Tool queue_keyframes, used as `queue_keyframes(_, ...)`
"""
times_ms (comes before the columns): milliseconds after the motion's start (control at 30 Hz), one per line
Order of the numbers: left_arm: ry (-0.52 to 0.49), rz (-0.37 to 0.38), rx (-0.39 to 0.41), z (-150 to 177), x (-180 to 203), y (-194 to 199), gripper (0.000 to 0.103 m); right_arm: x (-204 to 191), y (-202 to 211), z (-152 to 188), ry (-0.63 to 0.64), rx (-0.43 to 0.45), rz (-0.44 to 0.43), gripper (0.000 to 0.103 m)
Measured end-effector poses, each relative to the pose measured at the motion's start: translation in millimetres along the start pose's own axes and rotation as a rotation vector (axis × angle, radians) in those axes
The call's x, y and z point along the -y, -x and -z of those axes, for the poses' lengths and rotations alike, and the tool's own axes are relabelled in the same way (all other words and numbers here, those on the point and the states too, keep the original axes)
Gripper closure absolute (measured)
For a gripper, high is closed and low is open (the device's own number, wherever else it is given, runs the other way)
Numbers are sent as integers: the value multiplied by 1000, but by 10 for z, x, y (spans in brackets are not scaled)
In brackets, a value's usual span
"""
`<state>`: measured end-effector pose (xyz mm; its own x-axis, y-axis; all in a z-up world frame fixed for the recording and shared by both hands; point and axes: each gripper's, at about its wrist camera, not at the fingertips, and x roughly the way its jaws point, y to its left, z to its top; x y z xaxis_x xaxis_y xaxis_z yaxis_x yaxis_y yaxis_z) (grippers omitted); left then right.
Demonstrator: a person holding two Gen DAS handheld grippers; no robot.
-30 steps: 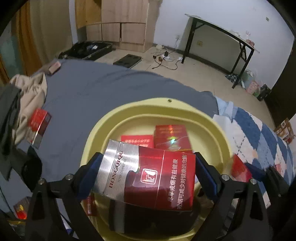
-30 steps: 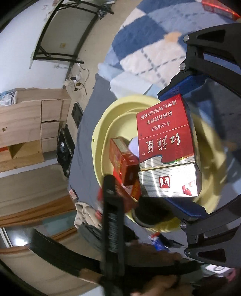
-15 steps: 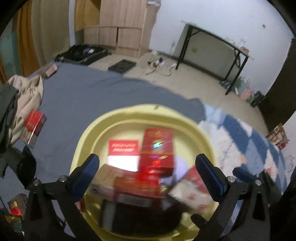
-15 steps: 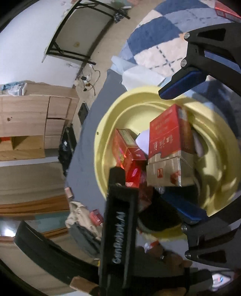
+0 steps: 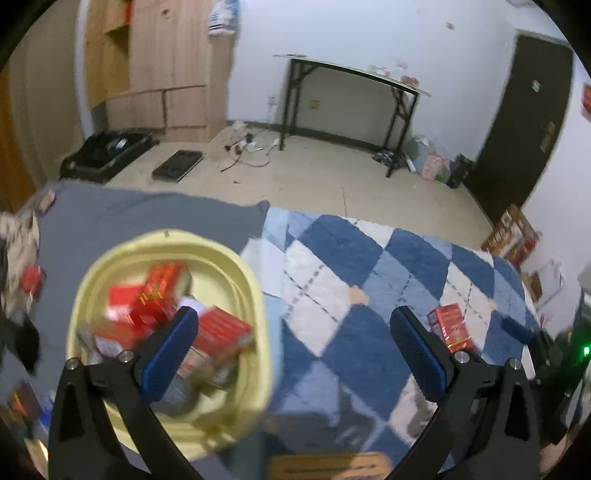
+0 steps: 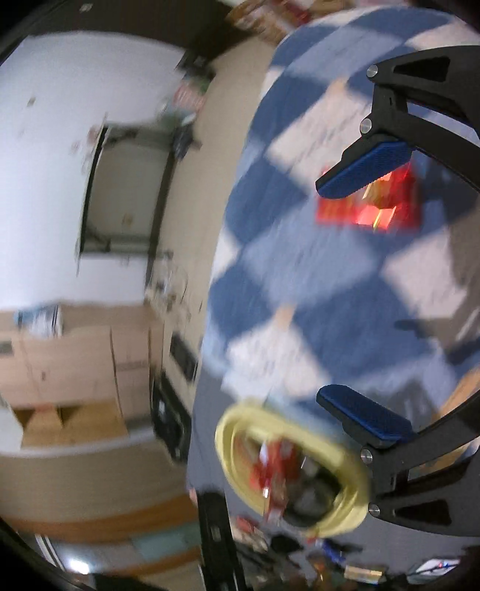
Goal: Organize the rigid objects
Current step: 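Move both tools back over the rug toward the remaining red boxes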
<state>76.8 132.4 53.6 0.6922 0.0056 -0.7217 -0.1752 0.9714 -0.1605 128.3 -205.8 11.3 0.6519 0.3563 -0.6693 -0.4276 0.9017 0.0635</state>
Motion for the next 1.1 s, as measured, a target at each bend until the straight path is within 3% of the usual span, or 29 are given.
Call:
queue_keyframes(100, 4, 38, -14, 128, 276, -138, 0, 340, 118, 172, -48, -11, 52, 0)
queue_keyframes(233, -125, -72, 13, 336, 723, -384, 0, 597, 195, 342, -90, -10, 94, 0)
queue_keyframes(367, -171, -45, -5, 523, 945, -711, 0, 735, 154, 403, -113, -23, 92, 0)
queue_keyframes(633, -230, -62, -52, 976, 1048, -1227, 0, 908, -11, 506, -138, -12, 74, 0)
queue_keyframes(700, -200, -44, -61, 1053, 994, -1287, 0, 929, -49, 539, -136, -5, 76, 0)
queue_keyframes(1100, -172, -9, -54, 1069, 915, -1287, 0, 978, -205, 699, -159, -4, 91, 0)
